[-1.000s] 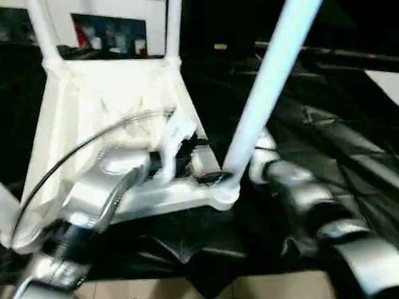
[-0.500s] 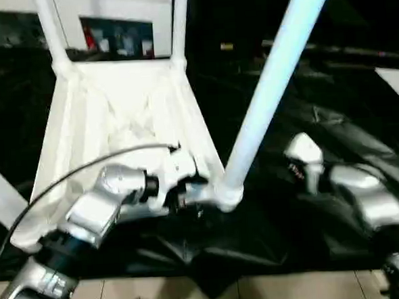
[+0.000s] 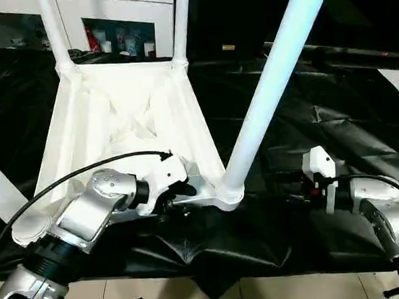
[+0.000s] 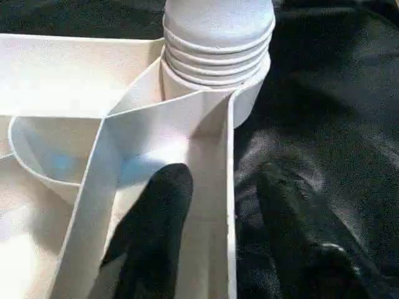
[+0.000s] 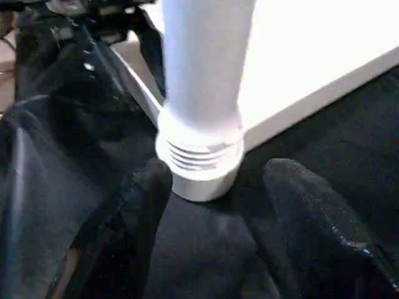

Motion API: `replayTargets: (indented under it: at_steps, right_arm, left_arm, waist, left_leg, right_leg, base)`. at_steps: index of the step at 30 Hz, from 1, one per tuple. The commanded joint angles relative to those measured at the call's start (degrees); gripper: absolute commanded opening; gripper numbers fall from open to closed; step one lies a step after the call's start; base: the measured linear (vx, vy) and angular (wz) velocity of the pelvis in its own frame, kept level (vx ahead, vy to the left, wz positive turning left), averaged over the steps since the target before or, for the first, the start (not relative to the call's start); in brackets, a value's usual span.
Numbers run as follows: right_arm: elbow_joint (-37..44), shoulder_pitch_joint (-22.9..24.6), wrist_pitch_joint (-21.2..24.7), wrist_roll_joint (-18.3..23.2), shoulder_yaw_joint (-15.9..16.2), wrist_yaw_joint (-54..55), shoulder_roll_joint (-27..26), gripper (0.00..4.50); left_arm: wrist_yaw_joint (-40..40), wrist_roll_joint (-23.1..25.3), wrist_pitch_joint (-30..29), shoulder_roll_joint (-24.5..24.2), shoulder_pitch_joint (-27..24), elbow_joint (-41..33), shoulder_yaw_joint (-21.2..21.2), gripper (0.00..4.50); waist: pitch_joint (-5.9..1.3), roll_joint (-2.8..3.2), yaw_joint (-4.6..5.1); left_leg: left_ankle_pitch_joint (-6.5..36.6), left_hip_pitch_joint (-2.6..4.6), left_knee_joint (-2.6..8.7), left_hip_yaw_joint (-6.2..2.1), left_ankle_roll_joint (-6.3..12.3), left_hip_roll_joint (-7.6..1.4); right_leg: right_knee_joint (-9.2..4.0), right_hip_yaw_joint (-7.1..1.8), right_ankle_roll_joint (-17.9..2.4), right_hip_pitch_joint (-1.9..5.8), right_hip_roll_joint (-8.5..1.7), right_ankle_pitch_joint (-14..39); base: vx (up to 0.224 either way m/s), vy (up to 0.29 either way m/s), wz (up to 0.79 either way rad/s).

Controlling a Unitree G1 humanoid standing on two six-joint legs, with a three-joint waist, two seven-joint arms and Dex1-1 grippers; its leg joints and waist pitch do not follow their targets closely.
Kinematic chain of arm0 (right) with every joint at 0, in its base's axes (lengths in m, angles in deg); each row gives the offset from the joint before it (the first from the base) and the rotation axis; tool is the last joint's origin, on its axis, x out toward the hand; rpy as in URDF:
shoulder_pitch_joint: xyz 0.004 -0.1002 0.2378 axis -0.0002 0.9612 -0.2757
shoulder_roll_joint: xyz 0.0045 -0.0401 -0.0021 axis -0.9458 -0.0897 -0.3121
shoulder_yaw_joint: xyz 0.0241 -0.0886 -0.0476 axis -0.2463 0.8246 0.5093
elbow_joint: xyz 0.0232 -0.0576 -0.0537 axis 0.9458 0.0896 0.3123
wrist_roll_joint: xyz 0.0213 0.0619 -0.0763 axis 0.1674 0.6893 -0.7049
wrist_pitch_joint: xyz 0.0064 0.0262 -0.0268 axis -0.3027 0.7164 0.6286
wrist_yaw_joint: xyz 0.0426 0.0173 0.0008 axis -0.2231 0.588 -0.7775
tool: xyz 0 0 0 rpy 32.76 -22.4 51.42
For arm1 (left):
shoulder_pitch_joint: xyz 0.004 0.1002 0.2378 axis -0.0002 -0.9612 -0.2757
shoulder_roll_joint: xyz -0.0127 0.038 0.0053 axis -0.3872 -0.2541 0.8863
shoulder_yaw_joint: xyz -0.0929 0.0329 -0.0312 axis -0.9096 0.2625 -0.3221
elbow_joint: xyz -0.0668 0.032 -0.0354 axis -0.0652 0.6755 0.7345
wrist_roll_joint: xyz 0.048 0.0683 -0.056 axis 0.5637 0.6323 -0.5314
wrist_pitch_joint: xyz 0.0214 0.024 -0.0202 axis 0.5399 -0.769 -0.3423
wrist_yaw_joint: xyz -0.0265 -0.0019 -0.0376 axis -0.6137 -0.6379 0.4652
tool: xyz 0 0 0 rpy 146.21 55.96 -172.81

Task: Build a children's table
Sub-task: Rotate leg to tighten

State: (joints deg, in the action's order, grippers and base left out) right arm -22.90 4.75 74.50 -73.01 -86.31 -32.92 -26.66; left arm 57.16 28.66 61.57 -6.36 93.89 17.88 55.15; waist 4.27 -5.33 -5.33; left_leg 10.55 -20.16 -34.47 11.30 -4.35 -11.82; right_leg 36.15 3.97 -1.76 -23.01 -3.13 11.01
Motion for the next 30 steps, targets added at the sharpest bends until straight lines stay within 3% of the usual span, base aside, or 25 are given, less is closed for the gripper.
replayTargets:
  at_steps: [1,7,8,16,20,21,23,25,30]
  right_arm:
    - [1.23,0.33,0.8,0.78,-0.23,-0.01,0.78,2.82]
    - [1.41,0.56,0.67,0.48,0.0,-0.04,0.58,2.82]
    - [1.65,0.59,0.83,0.5,0.18,0.18,0.5,2.82]
    - [2.2,0.78,1.51,0.79,0.85,0.49,-0.08,2.82]
    - [1.67,0.39,3.4,1.6,1.2,0.87,-1.2,3.17]
    - [1.52,0.35,3.37,1.29,1.75,0.88,-1.5,3.17]
    - [0.2,-0.14,0.29,-1.85,3.41,2.83,-2.46,3.58]
    - [-0.41,-0.41,-1.02,-3.05,3.81,3.98,-2.8,3.58]
    - [-4.11,-3.57,-2.97,-6.07,4.85,9.21,-5.8,3.57]
  left_arm:
    - [-0.37,0.94,-0.18,-0.56,-0.64,0.55,-0.97,1.9]
    - [-0.08,1.0,-0.42,-1.07,-0.85,0.44,-0.98,1.59]
    - [0.08,1.06,-0.5,-1.23,-0.91,0.42,-1.03,1.32]
    - [1.2,1.71,-1.26,-1.98,-0.99,0.18,-0.47,0.66]
    - [1.99,2.19,-1.42,-2.22,-1.02,0.34,0.36,0.43]
    - [2.11,2.36,-1.41,-2.21,-1.07,0.35,0.57,0.43]
    - [1.94,2.62,-1.31,-2.0,-1.14,0.43,0.75,0.05]
    - [1.88,2.67,-1.31,-1.92,-1.15,0.44,0.73,0.05]
    - [1.64,2.61,0.27,-1.22,-1.11,0.97,-0.03,0.02]
  waist:
    - [-4.03,0.93,-0.24]
    - [-4.0,0.99,-0.22]
    - [-4.02,0.93,-0.2]
    - [-4.02,1.22,-0.19]
    - [-3.98,1.17,-0.09]
    - [-3.99,1.15,-0.07]
    - [-3.98,1.01,-0.08]
    - [-3.92,1.21,-0.08]
    - [-4.02,0.92,0.08]
  left_leg:
    - [12.37,0.38,3.91,-1.39,0.81,-1.87]
    - [12.34,0.42,3.91,-1.39,0.68,-1.89]
    - [12.32,0.34,3.92,-1.4,0.67,-1.87]
    - [12.55,0.4,3.96,-1.45,0.43,-1.85]
    - [12.75,0.41,3.98,-1.46,0.55,-1.84]
    - [12.77,0.46,3.95,-1.43,0.56,-1.83]
    - [12.97,0.44,3.95,-1.44,0.46,-1.88]
    - [13.39,0.53,3.97,-1.46,0.01,-1.84]
    - [12.55,0.46,4.03,-1.41,-0.16,-1.81]
  right_leg:
    - [-5.37,-3.11,-8.03,2.74,-4.78,18.15]
    - [-5.36,-3.1,-8.2,2.66,-4.8,18.02]
    - [-5.32,-3.11,-8.23,2.75,-4.8,17.87]
    - [-5.34,-3.11,-8.2,2.75,-4.84,18.06]
    - [-5.38,-3.11,-8.3,2.73,-4.85,18.27]
    - [-5.41,-3.12,-8.31,2.7,-4.82,18.43]
    - [-5.48,-3.09,-8.0,2.62,-4.92,19.46]
    - [-5.69,-3.09,-7.37,2.48,-5.06,21.45]
    - [-5.44,-3.13,-7.45,2.48,-4.93,20.16]
  base:
    - [0.0,0.0,0.0]
    - [0.0,0.0,0.0]
    - [0.0,0.0,0.0]
    - [0.0,0.0,0.0]
    - [0.0,0.0,0.0]
    - [0.0,0.0,0.0]
    - [0.0,0.0,0.0]
    - [0.0,0.0,0.0]
    - [0.0,0.0,0.0]
